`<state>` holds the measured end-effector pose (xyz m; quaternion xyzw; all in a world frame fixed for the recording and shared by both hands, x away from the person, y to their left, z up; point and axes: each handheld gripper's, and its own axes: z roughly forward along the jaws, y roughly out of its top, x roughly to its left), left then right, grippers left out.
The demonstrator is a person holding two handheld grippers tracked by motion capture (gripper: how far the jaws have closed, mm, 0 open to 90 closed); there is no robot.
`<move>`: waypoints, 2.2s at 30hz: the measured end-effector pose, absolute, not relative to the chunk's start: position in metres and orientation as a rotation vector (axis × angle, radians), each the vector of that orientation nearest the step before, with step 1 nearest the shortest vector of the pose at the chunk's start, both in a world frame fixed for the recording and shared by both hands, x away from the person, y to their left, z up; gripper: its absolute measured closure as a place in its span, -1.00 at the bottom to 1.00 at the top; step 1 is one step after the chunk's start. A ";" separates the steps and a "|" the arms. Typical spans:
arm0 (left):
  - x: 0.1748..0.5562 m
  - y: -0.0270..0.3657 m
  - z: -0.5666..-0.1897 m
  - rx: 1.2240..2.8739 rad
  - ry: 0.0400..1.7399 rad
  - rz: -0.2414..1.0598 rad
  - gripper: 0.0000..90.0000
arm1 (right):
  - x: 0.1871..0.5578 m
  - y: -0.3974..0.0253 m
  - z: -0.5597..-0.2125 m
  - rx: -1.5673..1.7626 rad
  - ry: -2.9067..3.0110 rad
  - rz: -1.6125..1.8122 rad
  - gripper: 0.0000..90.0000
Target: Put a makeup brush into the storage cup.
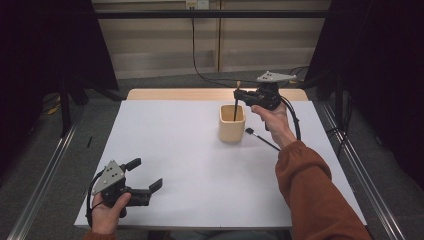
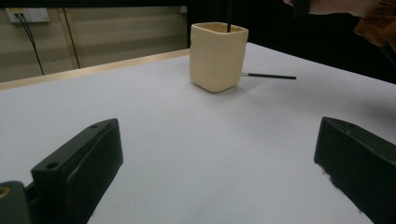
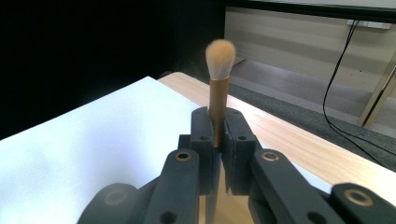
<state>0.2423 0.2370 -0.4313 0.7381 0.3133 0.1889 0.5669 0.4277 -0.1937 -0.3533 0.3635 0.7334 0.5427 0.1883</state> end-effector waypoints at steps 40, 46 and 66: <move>0.243 0.236 -0.433 1.746 0.736 0.439 -0.97 | 0.430 -0.195 -0.386 1.110 2.061 1.530 0.60; 0.243 0.236 -0.433 1.748 0.732 0.435 -0.96 | 0.429 -0.196 -0.384 1.105 2.034 1.520 0.11; 0.244 0.238 -0.432 1.741 0.737 0.441 -0.97 | 0.415 -0.199 -0.384 1.037 2.030 1.572 -0.99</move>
